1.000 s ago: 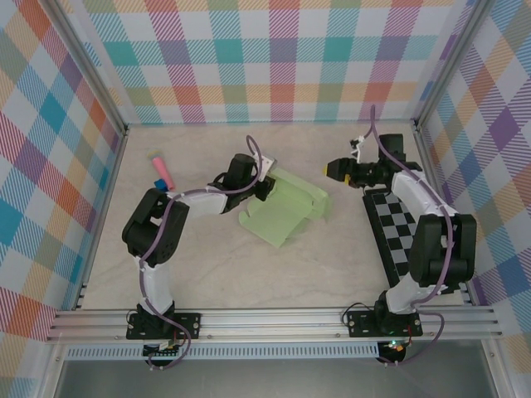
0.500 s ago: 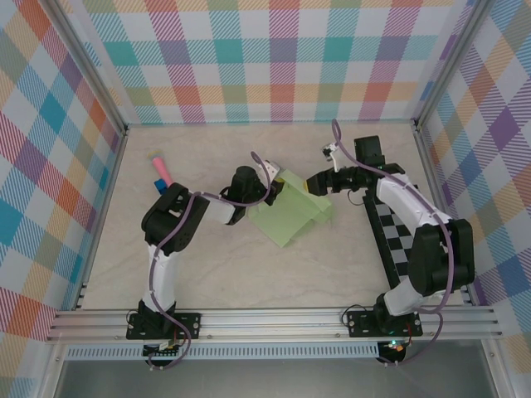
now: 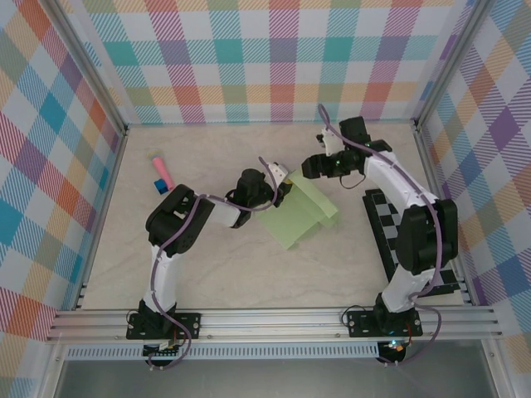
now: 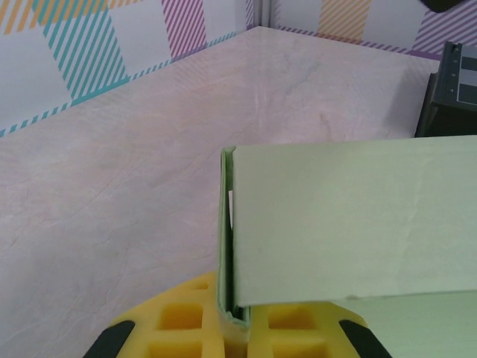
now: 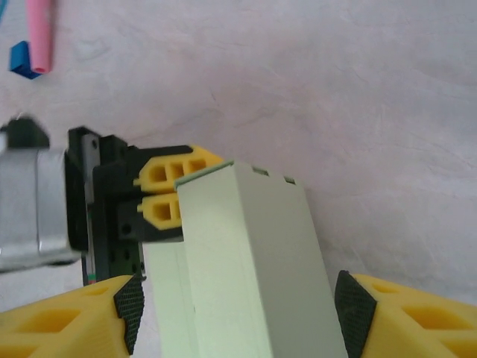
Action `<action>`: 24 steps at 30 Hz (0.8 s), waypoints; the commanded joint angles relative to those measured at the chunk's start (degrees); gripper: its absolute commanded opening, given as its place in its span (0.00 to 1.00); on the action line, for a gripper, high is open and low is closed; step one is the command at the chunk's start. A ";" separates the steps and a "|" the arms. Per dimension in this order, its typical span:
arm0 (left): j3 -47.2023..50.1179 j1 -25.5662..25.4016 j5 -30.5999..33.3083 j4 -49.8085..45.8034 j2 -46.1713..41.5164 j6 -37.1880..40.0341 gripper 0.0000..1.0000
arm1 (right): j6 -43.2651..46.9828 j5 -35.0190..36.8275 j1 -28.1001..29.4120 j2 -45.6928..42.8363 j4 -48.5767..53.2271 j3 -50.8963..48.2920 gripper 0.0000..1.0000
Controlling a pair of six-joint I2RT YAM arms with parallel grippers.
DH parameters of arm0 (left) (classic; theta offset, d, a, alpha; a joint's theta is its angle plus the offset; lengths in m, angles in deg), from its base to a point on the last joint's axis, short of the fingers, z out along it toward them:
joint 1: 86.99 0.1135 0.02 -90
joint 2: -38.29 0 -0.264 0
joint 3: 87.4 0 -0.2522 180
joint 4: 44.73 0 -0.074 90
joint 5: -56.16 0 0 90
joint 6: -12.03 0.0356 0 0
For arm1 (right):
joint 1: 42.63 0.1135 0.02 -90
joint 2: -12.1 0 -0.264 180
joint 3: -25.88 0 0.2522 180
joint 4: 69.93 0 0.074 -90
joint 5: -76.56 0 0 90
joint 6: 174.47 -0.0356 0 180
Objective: Fold the paper box
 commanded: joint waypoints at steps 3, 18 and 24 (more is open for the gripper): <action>-0.37 -0.63 -0.69 4.47 1.05 0.91 0.06 | -11.93 -2.42 0.73 8.62 15.82 11.69 0.69; -2.58 -1.52 -3.41 0.10 1.27 2.94 0.06 | -6.15 1.49 4.62 20.20 26.32 27.19 0.68; -1.45 -1.60 -2.32 2.75 1.39 2.43 0.06 | -8.02 -8.22 1.87 20.73 22.16 25.93 0.67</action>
